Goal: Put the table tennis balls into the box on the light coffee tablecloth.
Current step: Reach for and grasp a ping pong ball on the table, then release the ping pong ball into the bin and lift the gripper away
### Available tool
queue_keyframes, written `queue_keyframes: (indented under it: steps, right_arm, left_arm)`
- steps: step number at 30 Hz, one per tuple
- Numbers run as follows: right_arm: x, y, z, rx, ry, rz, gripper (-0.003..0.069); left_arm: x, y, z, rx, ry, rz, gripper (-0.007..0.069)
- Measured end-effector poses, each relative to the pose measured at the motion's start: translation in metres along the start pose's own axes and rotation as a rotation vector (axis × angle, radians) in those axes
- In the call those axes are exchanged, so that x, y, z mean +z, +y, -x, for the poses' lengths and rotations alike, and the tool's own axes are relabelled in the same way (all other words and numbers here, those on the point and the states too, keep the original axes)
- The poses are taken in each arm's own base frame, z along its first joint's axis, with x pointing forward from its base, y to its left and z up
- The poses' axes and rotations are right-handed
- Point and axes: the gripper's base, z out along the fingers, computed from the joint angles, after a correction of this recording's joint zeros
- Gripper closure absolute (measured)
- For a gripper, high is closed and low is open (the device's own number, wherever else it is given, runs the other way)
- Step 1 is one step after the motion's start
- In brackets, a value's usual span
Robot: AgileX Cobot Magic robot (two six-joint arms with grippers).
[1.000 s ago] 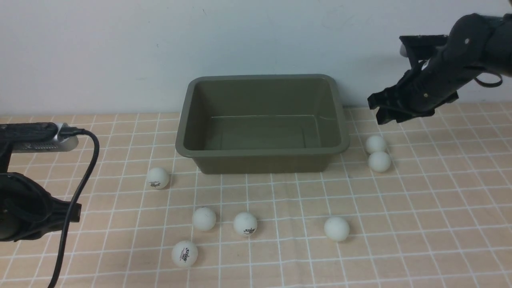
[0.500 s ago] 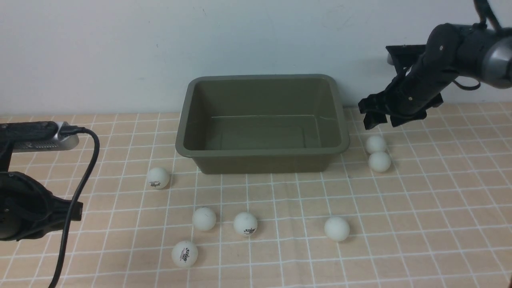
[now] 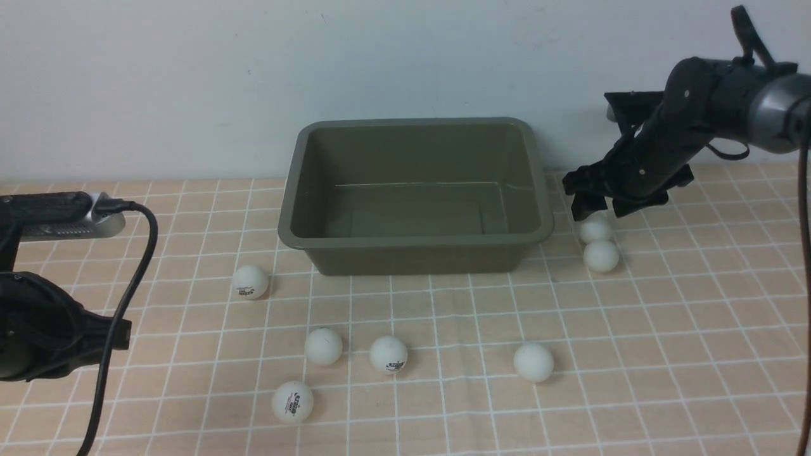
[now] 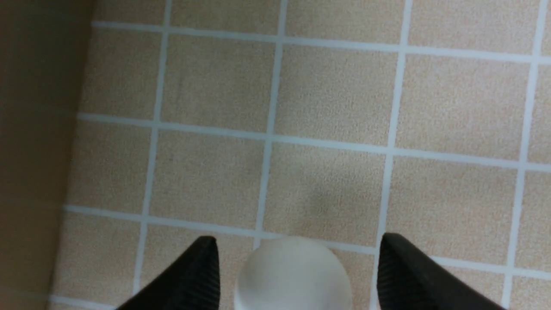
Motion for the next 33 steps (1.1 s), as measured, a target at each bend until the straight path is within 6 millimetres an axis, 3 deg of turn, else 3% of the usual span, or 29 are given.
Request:
queue_keyframes:
  steps: [9, 14, 21, 24, 29, 33]
  right_arm:
    - [0.012, -0.001, -0.005, 0.003, 0.042, 0.004, 0.0214]
    - [0.012, -0.001, -0.005, 0.005, 0.043, 0.007, 0.0295]
    - [0.01, 0.0, -0.003, 0.003, 0.041, 0.007, 0.0302]
    - [0.001, 0.001, 0.005, -0.004, 0.031, 0.012, 0.0302]
    - [-0.042, 0.01, 0.036, -0.025, -0.024, 0.045, 0.0302]
    - [-0.071, 0.018, 0.049, -0.022, -0.042, 0.102, 0.0302]
  left_arm:
    - [0.0, 0.0, 0.0, -0.001, 0.0, -0.001, 0.0693]
    - [0.0, 0.0, 0.0, -0.002, 0.0, -0.002, 0.0693]
    - [0.0, 0.0, 0.0, -0.002, 0.001, -0.002, 0.0693]
    - [0.0, 0.0, 0.0, -0.002, 0.003, -0.003, 0.0693]
    - [0.0, 0.0, -0.001, -0.002, 0.007, -0.004, 0.0693]
    - [0.0, 0.0, -0.001, -0.002, 0.008, -0.005, 0.0693]
